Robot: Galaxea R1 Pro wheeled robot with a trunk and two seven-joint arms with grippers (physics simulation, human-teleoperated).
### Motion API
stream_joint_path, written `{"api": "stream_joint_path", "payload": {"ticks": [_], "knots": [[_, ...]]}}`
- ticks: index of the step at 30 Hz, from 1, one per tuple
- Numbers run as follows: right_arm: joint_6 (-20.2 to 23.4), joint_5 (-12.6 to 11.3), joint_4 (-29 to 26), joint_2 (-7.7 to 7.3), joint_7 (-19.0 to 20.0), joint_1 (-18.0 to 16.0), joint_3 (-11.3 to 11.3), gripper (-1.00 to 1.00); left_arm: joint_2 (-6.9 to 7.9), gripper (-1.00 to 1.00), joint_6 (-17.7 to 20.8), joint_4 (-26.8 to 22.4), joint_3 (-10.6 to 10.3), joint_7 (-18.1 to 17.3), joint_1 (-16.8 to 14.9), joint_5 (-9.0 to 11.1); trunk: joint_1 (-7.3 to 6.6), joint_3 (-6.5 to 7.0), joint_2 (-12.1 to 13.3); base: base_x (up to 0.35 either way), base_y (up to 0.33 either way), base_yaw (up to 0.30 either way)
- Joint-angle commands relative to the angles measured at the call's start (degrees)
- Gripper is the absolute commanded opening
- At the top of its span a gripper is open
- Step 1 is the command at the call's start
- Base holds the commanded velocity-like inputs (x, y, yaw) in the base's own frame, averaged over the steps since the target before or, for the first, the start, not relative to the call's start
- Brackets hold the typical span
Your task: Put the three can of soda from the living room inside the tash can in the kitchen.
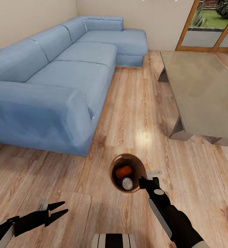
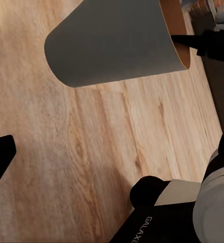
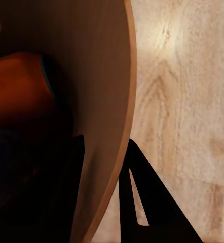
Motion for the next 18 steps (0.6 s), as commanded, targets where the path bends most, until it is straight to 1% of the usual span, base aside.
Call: {"api": "stream_joint_path", "payload": {"ticks": [1,10,18], "knots": [[-0.1,0.4,-0.1,0.00,0.1,0.0,0.0,-1.00,0.01,1.00,0.0,0.0,0.0,0.0,0.0,0.0,-0.01,0.01,0.0,0.000,0.000,0.000],[-0.1,0.4,-0.1,0.06,0.1,0.0,0.0,-1.00,-0.03,1.00,0.0,-0.1,0.0,0.0,0.0,0.1,-0.01,0.42,0.0,0.000,0.000,0.000],[-0.1,0.4,-0.1,0.06,0.1,0.0,0.0,-1.00,-0.03,1.00,0.0,-0.1,0.0,0.0,0.0,0.1,-0.01,0.50,0.0,0.000,0.000,0.000]]}}
